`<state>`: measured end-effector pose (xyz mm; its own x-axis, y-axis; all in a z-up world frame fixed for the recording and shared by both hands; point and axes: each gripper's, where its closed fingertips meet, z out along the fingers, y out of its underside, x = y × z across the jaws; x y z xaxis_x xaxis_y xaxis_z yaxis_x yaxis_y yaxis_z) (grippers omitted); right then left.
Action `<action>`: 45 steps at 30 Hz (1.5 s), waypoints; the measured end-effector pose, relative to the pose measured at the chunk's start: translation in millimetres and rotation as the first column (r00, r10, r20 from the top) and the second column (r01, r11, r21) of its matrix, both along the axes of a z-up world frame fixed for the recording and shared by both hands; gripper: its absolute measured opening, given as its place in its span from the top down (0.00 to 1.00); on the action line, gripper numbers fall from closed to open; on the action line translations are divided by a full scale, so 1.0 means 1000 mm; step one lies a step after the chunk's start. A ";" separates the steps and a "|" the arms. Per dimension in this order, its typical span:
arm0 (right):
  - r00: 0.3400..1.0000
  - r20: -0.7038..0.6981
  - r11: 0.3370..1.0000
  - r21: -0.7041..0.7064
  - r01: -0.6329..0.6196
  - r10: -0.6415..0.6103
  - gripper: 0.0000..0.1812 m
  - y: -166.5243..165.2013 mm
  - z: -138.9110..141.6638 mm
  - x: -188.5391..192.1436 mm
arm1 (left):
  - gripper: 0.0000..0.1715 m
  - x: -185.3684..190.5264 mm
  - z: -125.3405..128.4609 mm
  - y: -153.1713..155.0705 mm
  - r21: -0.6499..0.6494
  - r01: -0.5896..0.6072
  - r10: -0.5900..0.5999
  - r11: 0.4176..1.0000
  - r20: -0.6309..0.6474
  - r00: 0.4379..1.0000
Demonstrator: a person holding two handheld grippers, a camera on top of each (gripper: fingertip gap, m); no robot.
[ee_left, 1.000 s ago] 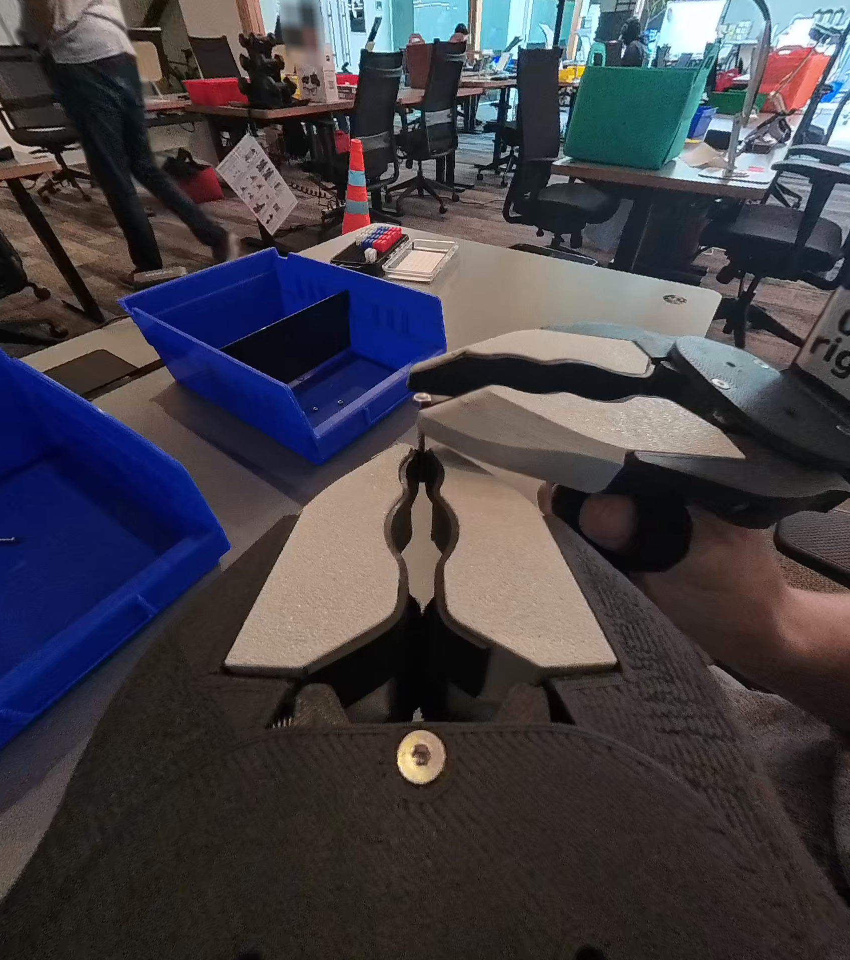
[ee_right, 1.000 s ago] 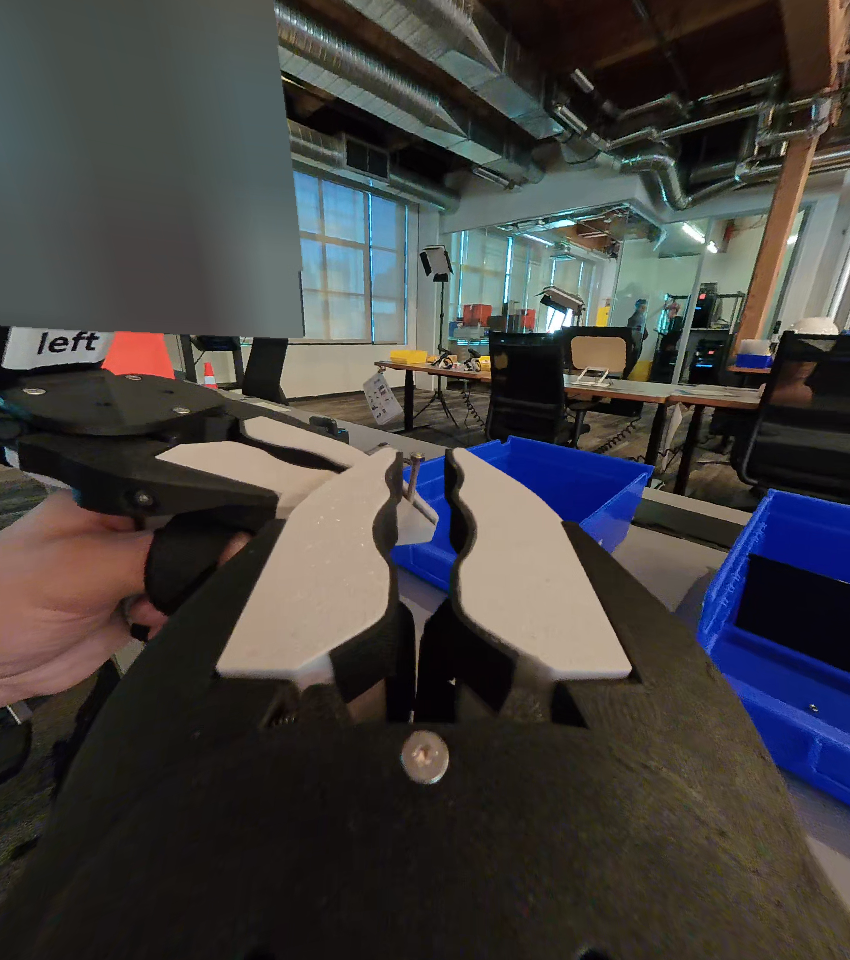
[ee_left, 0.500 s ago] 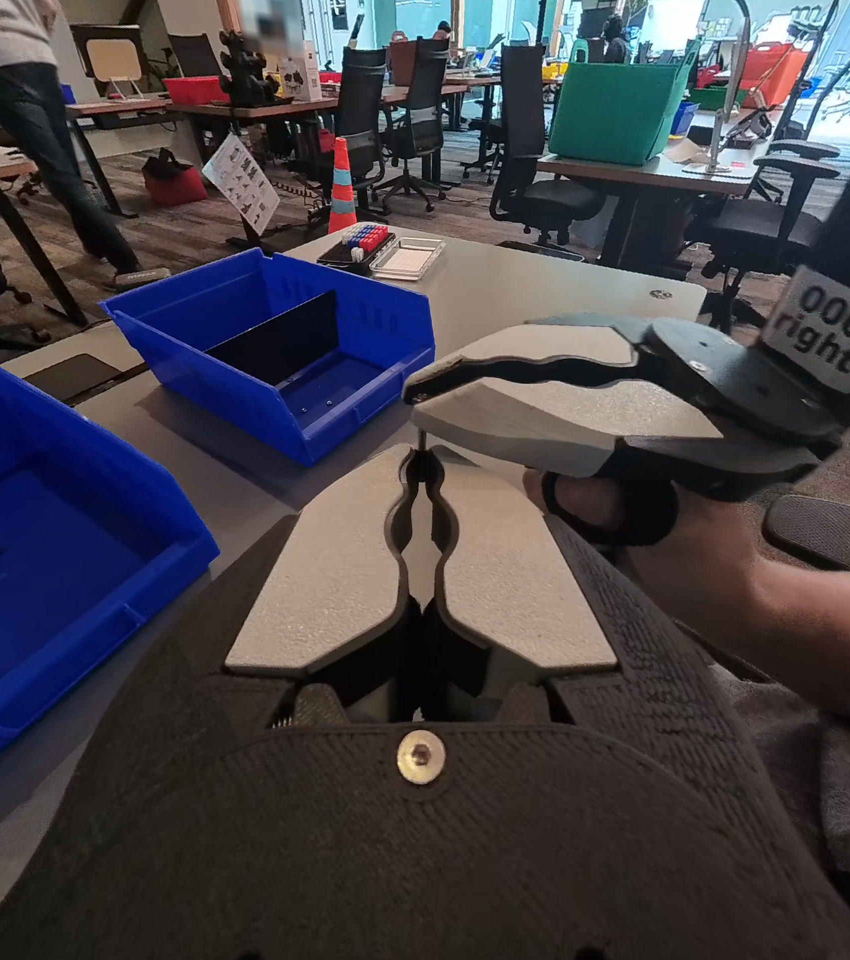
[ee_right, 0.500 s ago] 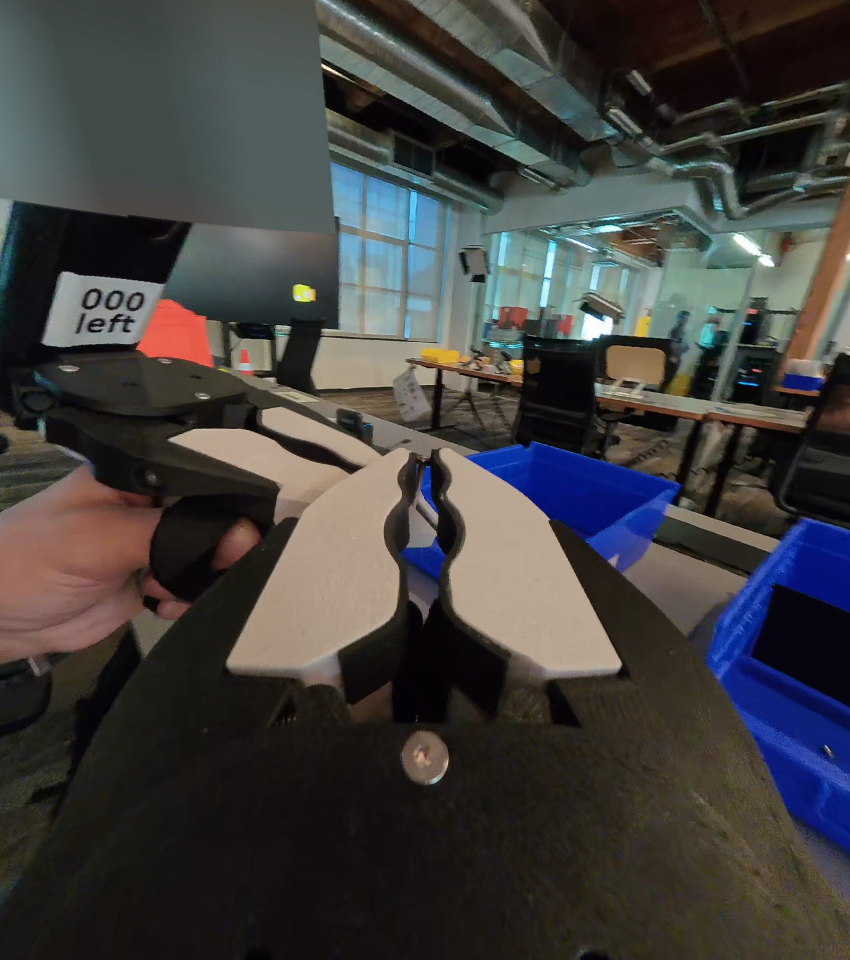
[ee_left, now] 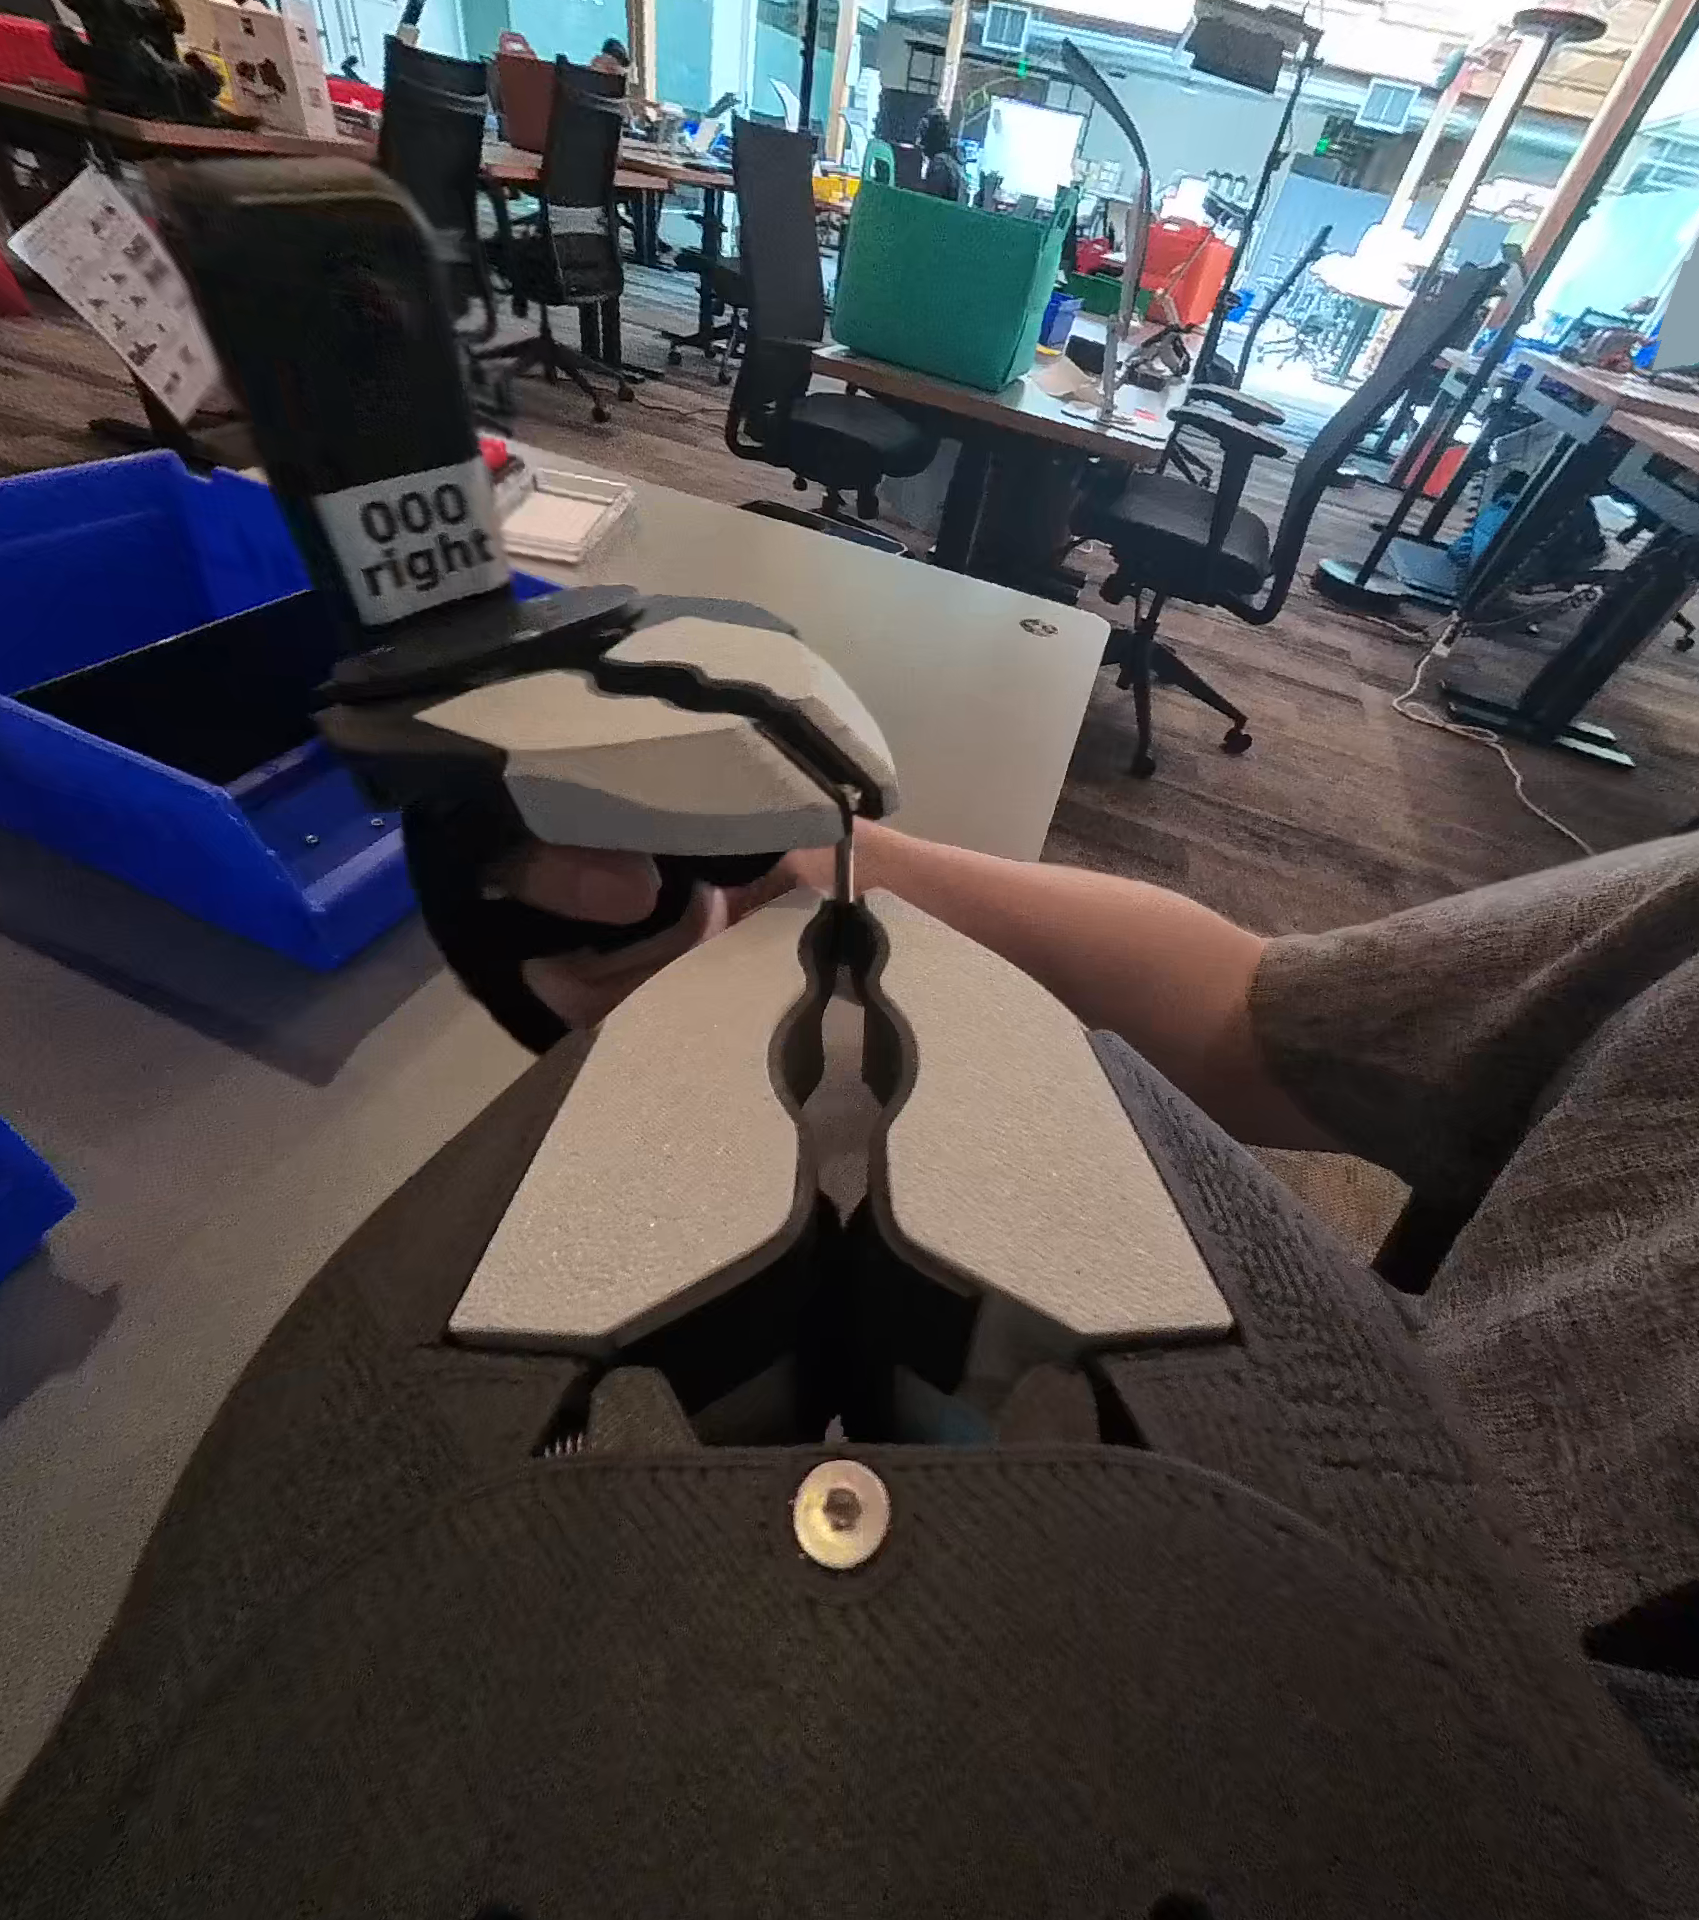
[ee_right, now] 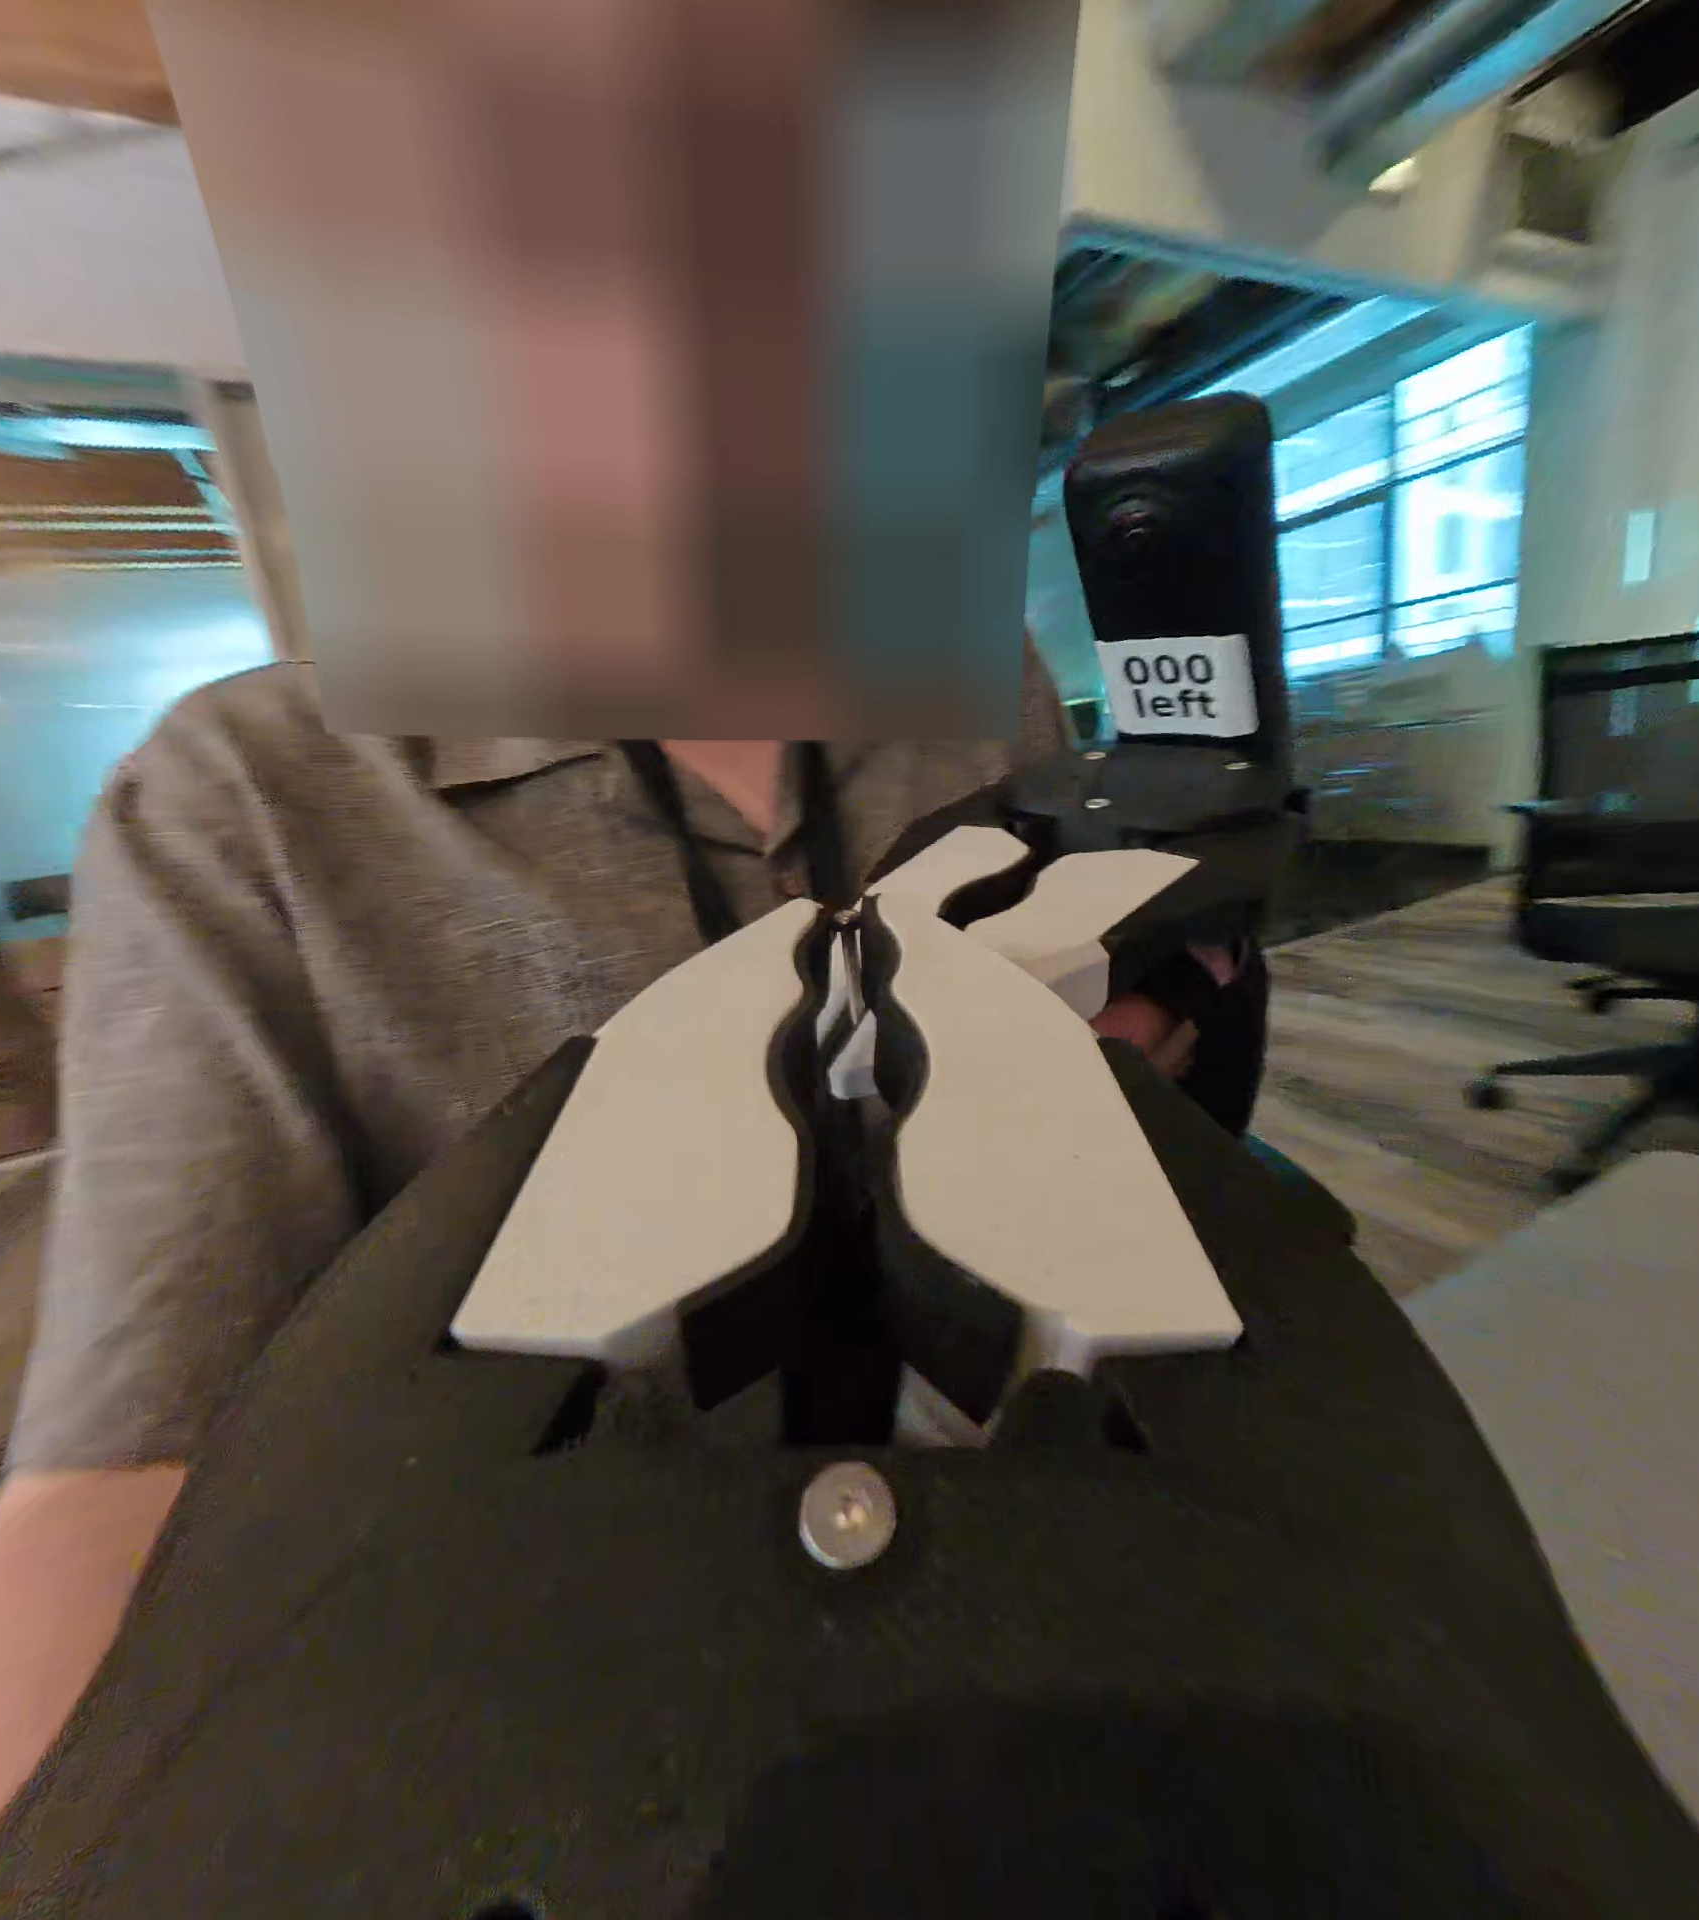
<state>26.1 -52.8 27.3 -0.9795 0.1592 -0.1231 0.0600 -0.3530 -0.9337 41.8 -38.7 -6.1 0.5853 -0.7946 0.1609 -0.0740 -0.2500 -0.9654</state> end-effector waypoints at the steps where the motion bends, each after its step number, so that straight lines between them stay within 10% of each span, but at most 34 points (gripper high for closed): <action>1: 0.999 0.001 0.999 -0.003 -0.038 0.038 0.97 0.001 0.000 -0.001 | 0.99 -0.001 0.000 0.001 -0.002 -0.003 0.003 1.000 0.003 1.000; 11: 0.998 0.025 0.998 -0.034 -0.057 0.057 0.96 0.005 0.003 -0.007 | 0.99 -0.006 0.003 0.003 0.002 -0.009 0.009 1.000 0.016 1.000; 18: 0.983 0.019 0.974 -0.134 0.183 -0.182 0.81 0.021 0.012 -0.012 | 0.99 -0.015 0.009 0.006 0.030 -0.049 0.048 0.998 0.009 0.999; 20: 0.883 0.048 0.873 -0.137 0.469 -0.467 0.80 0.029 0.014 -0.024 | 0.99 -0.024 0.010 0.012 0.052 -0.096 0.096 0.994 -0.002 0.995; 23: 0.437 0.075 0.429 -0.104 0.897 -0.896 0.79 0.056 0.015 -0.030 | 0.99 -0.038 0.011 0.021 0.085 -0.171 0.174 0.982 -0.028 0.984; 26: 0.015 -0.009 0.015 -0.062 0.998 -1.000 0.82 0.054 0.016 -0.014 | 0.99 -0.046 0.005 0.029 0.089 -0.218 0.222 0.972 -0.044 0.974; 28: -0.083 -0.056 -0.086 0.042 0.995 -0.995 0.84 0.040 0.011 -0.022 | 0.99 -0.048 0.003 0.031 0.093 -0.232 0.237 0.968 -0.051 0.970; 33: -0.228 -0.085 -0.239 0.162 0.957 -0.970 0.88 0.036 0.005 -0.039 | 0.99 -0.051 0.004 0.033 0.148 -0.271 0.286 0.951 -0.087 0.954; 45: -0.238 -0.087 -0.250 0.177 0.952 -0.967 0.94 0.038 0.002 -0.052 | 0.99 -0.052 0.005 0.032 0.165 -0.273 0.292 0.948 -0.099 0.951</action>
<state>-26.0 -14.8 29.4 0.4083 0.9128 -0.0069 -0.1697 0.0684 -0.9831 -10.1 -6.5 -1.1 0.7970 -0.6032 -0.0307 -0.1388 -0.1335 -0.9813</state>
